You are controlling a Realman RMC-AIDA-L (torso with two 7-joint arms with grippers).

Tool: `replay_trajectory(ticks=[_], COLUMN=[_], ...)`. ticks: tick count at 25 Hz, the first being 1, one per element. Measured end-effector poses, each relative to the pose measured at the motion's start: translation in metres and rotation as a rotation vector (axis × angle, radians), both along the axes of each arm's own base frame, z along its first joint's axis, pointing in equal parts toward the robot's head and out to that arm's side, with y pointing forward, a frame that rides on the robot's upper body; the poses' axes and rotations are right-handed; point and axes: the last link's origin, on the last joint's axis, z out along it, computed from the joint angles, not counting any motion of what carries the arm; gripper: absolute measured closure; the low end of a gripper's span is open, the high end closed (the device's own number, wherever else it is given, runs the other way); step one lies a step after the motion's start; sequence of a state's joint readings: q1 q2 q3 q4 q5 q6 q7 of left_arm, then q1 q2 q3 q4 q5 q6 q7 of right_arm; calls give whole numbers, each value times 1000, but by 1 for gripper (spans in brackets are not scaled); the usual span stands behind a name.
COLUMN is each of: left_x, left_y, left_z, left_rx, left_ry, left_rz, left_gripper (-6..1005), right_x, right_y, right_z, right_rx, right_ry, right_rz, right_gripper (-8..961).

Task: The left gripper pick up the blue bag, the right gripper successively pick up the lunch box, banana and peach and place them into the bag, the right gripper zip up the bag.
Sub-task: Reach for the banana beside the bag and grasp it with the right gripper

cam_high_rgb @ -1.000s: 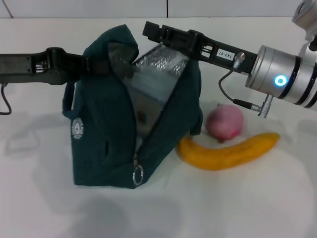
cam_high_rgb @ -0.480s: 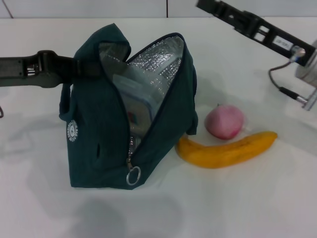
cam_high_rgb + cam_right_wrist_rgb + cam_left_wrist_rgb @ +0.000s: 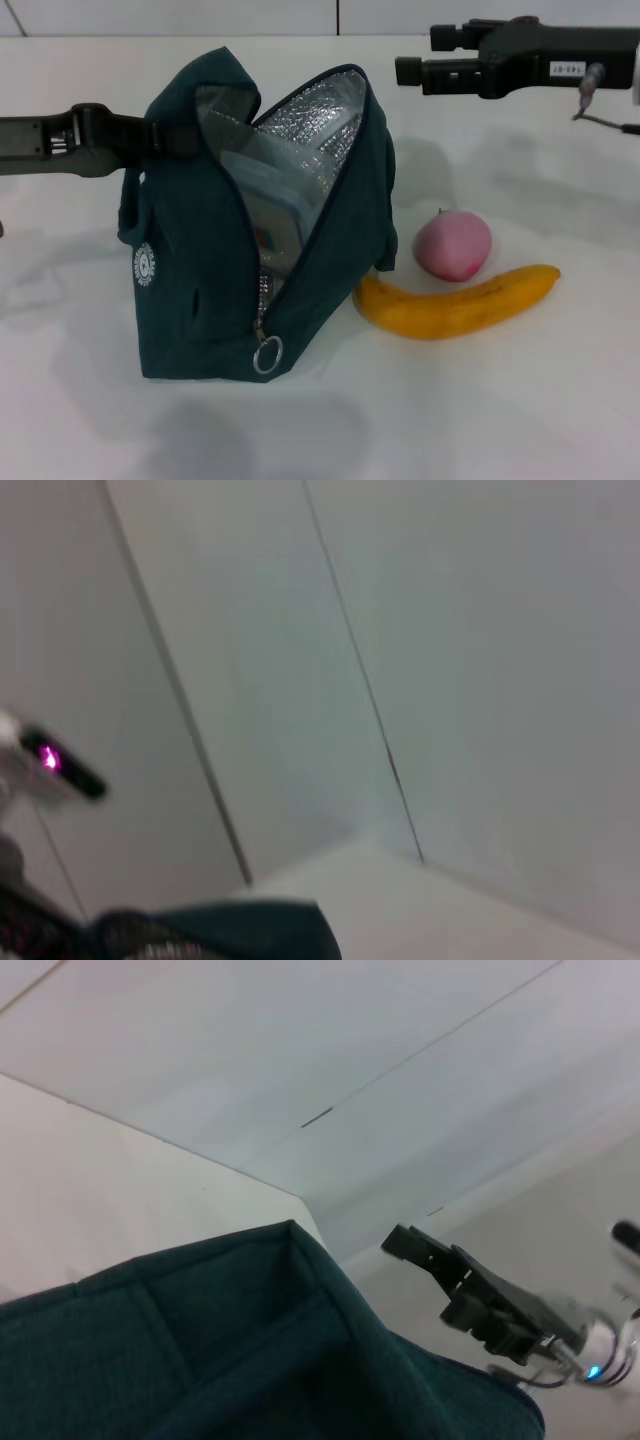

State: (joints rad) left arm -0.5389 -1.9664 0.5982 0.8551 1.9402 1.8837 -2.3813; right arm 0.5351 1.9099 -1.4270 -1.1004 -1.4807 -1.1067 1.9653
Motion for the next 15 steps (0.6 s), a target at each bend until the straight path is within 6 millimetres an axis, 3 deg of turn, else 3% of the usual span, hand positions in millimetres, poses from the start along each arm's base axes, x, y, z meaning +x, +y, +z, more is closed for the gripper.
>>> replay_trajectory(ticks=[5,9,12,15], left_x=[1,2,3,3], left_y=[1,2,2,3], left_z=[-1,-1,-1,-1], left_rx=[3,1,2,5], left_ry=[1,2,3,4], left_rz=[-6,-10,-12,-12], left_gripper=[955,955,955,955], right_x=[-26,-37,-39,-38], right_y=[-4,-11,-11,-12], right_z=[38,65,69,60], right_rx=[-158,-259,-329,-385], right_ry=[-204,-387,-559,-708], right_rz=[26,69,83,143], right_gripper=[161,162,162,163])
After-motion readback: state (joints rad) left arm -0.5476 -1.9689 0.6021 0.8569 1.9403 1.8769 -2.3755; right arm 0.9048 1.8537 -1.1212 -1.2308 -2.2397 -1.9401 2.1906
